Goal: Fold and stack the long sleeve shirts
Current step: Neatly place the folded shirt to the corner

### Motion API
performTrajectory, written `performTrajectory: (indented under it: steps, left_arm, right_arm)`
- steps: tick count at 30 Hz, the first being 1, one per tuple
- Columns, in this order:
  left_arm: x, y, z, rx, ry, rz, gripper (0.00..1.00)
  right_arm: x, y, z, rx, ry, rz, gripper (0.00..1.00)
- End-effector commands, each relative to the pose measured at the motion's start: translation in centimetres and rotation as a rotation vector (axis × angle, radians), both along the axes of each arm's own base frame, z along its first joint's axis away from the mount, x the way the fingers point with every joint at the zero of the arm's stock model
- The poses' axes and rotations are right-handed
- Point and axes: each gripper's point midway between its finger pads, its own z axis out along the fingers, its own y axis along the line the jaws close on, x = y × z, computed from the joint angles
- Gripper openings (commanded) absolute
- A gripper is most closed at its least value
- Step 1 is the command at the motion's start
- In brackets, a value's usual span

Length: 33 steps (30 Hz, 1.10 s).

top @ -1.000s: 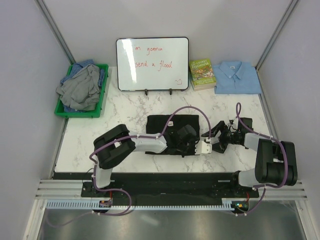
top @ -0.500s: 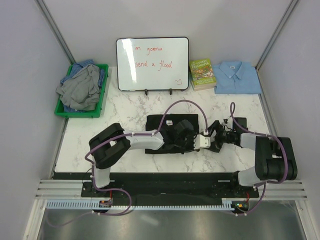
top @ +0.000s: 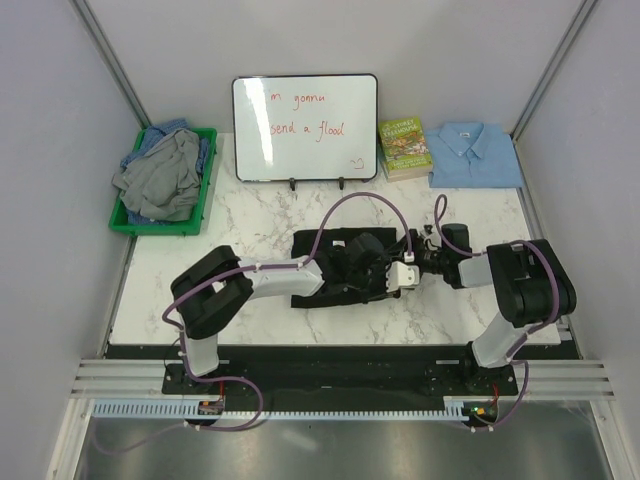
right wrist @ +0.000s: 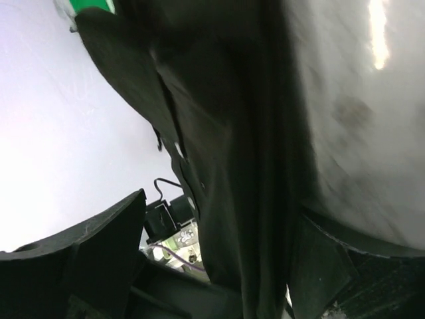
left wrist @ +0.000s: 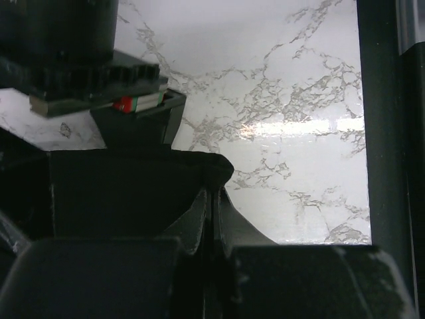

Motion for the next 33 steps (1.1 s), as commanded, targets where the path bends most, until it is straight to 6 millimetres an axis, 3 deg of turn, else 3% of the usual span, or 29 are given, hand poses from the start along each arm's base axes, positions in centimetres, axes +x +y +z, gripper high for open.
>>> performTrajectory:
  steps: [1, 7, 10, 13, 15, 16, 18, 19, 21, 22, 23, 24, 25, 26, 27, 28, 33]
  left_arm:
    - [0.3, -1.4, 4.8, -0.118, 0.001, -0.007, 0.02]
    - [0.4, -1.2, 4.9, -0.122, 0.006, -0.009, 0.02]
    - [0.5, -1.2, 5.0, -0.127, 0.016, -0.003, 0.02]
    - [0.5, -1.2, 5.1, -0.132, 0.021, -0.003, 0.02]
    - [0.6, -1.3, 5.1, -0.132, 0.025, 0.001, 0.02]
    - [0.7, -1.2, 5.1, -0.128, 0.02, 0.009, 0.05]
    - [0.8, -0.9, 5.5, -0.112, 0.028, 0.02, 0.22]
    - [1.3, -0.7, 6.2, -0.124, 0.032, 0.028, 0.28]
    - [0.6, 0.5, 7.8, -0.117, 0.102, 0.028, 0.43]
    - [1.2, 1.3, 8.4, -0.118, 0.121, 0.048, 0.48]
    - [1.1, 1.9, 8.8, -0.113, 0.139, 0.056, 0.64]
    - [0.9, 2.4, 9.4, -0.114, 0.163, 0.06, 0.66]
    - [1.1, 3.9, 9.8, -0.093, 0.187, 0.083, 0.66]
    - [1.0, 4.7, 9.9, -0.083, 0.201, 0.096, 0.68]
    - [1.0, 5.4, 9.8, -0.07, 0.207, 0.107, 0.69]
    - [1.2, 6.6, 10.0, -0.056, 0.216, 0.128, 0.69]
    - [2.1, 10.0, 8.9, -0.008, 0.196, 0.193, 0.71]
  right_arm:
    - [1.9, 0.7, -2.4, -0.049, 0.029, -0.091, 0.82]
    - [2.9, 1.1, -3.0, -0.039, 0.028, -0.09, 0.74]
    - [2.6, 1.3, -3.2, -0.039, 0.038, -0.089, 0.61]
    - [2.7, 1.3, -3.1, -0.046, 0.03, -0.086, 0.44]
    - [3.1, 1.2, -2.7, -0.061, 0.011, -0.079, 0.27]
    - [2.9, 1.0, -3.0, -0.086, 0.017, -0.067, 0.21]
    - [4.2, 0.8, -1.9, -0.121, -0.033, -0.065, 0.04]
    - [3.4, 0.4, -2.6, -0.178, -0.006, -0.026, 0.0]
    - [5.5, -0.1, -0.7, -0.236, -0.086, -0.013, 0.0]
    - [4.8, -0.5, -0.8, -0.282, -0.045, 0.016, 0.0]
    - [5.1, -1.0, -0.1, -0.331, -0.099, 0.052, 0.0]
    - [7.2, -1.8, 1.4, -0.392, -0.158, 0.05, 0.0]
    - [5.7, -2.6, 1.0, -0.46, -0.076, 0.094, 0.0]
    - [5.7, -3.5, 1.0, -0.533, -0.108, 0.157, 0.0]
    - [7.3, -4.7, 2.3, -0.603, -0.139, 0.149, 0.0]
    - [6.3, -5.7, 2.2, -0.65, -0.084, 0.178, 0.0]
    - [8.9, -11.5, 5.1, -0.876, -0.174, 0.196, 0.0]
